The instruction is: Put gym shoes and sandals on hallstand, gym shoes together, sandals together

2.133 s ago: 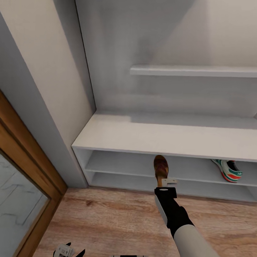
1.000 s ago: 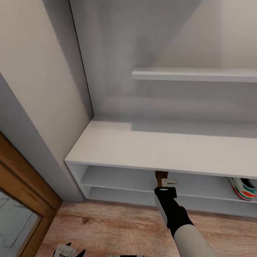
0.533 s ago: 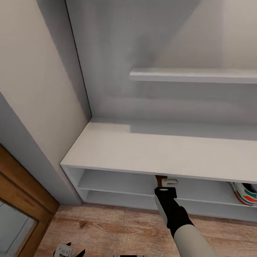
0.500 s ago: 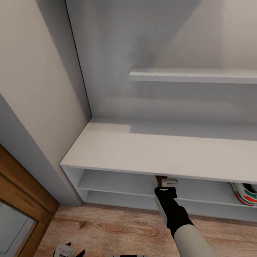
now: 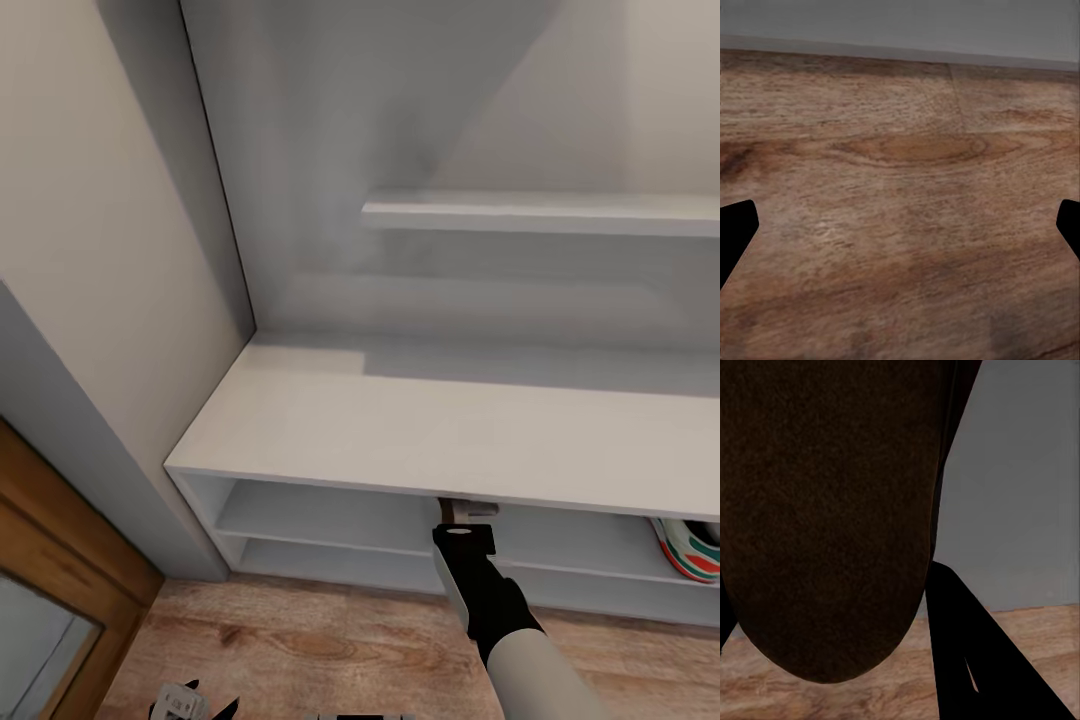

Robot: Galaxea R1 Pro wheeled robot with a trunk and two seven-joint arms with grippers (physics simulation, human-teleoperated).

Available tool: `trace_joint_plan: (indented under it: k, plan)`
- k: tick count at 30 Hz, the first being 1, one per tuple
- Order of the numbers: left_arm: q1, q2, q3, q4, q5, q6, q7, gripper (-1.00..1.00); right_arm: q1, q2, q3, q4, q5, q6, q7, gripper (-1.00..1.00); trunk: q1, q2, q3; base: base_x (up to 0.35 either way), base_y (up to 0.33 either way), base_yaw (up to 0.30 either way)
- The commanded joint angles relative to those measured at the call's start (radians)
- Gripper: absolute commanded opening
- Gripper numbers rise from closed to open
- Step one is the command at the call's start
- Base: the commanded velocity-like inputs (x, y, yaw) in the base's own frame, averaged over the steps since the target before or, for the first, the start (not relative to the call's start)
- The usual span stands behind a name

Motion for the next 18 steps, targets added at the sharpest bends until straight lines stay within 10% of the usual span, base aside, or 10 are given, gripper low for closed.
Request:
trace_joint_plan:
  k: [1, 18]
  plan:
    - [-0.001, 0.000, 0.002, 0.001, 0.006, 0.001, -0.008, 1.00, -0.001, 0.000, 0.001, -0.001, 0.006, 0.007, -0.004, -1.00, 0.000, 0.000, -0.001, 0.169, 0.000, 0.000]
    - [-0.001, 0.000, 0.002, 0.002, 0.006, 0.001, -0.007, 1.00, -0.001, 0.000, 0.001, -0.006, 0.006, 0.007, -0.004, -1.00, 0.000, 0.000, -0.001, 0.062, 0.000, 0.000]
